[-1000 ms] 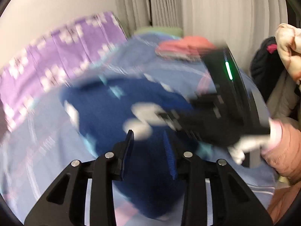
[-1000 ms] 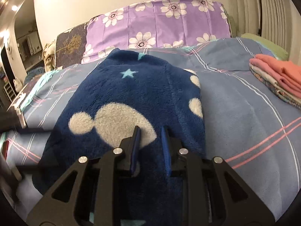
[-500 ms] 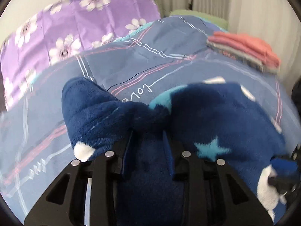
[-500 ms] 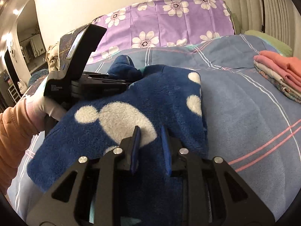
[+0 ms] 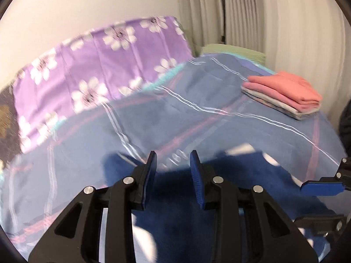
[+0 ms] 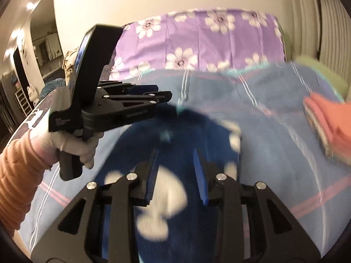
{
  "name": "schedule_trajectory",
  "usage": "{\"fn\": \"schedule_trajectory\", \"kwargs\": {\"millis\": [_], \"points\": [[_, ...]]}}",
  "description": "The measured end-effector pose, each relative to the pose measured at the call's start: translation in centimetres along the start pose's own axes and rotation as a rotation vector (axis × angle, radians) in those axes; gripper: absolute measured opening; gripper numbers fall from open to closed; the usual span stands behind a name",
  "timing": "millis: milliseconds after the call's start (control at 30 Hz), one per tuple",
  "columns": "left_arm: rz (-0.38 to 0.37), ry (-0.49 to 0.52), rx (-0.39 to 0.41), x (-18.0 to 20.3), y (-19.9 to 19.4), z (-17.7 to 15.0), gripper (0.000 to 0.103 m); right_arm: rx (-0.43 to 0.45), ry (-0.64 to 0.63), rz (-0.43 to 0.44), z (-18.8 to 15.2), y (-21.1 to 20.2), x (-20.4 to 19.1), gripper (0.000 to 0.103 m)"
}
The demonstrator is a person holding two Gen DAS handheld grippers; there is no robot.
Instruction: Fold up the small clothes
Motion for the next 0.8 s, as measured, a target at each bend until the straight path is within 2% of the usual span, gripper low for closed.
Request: {"fn": "schedule_trajectory", "kwargs": {"millis": [67,133,167,200,233,300,333,433,533,633,733,800], "points": [[0.055,0.012,-0.031,-1.6,1.3,0.1,0.033,-0.017,0.008,0.017,1.6,1.7,-0.1,0.033],[0.083,-0.012,-0.105,-3.2,3.9,-1.5,0.033,-0.063,0.020,0.011,1.8,4.3,0.5,0.037],[0.102,-0.015,-0.178,-4.0,6.2,-3.5,0.033,-0.103,0.010,-0.030,1.0,6.1,1.3,0.040],[0.124,-0.007,-0.212,-4.4,7.8,-5.1,0.034,-0.184,0.003,-0.079,-1.1,9.0,2.6,0.042],[0.147,0.007,-0.235,-4.8,9.3,-6.6,0.035,-0.206,0.023,-0.048,-2.2,10.5,3.0,0.042],[0.089,-0.125,-0.195,-5.3,10.7,-7.6,0.034,-0.198,0.151,0.048,-2.5,11.0,4.2,0.041],[0.071,-0.182,-0.200,-5.6,11.0,-7.6,0.034,-0.199,0.179,0.066,-2.4,10.9,4.6,0.041],[0.101,-0.106,-0.216,-5.3,11.3,-7.2,0.034,-0.202,0.145,0.036,-2.5,11.1,4.0,0.041],[0.148,-0.073,-0.205,-5.4,10.5,-6.8,0.035,-0.197,0.118,0.012,-2.5,11.1,3.5,0.041],[0.184,-0.038,-0.137,-5.2,7.3,-5.3,0.039,-0.185,0.093,0.000,-2.3,10.7,3.3,0.041],[0.116,-0.095,-0.040,-4.6,2.0,-3.7,0.039,-0.192,0.073,-0.023,-2.5,10.4,3.5,0.043],[0.036,-0.120,-0.005,-3.2,-1.6,-3.7,0.041,-0.197,0.061,-0.034,-2.4,10.4,3.4,0.043]]}}
Point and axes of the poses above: each gripper's, at about its wrist camera, not at the fingertips, and y roughly the way its jaws point, x to its right, z to its top, the point moved 10 cm from there along y, roughly the way its jaws point, and after that the axes turned 1 degree about -z, right-handed, at the moved point
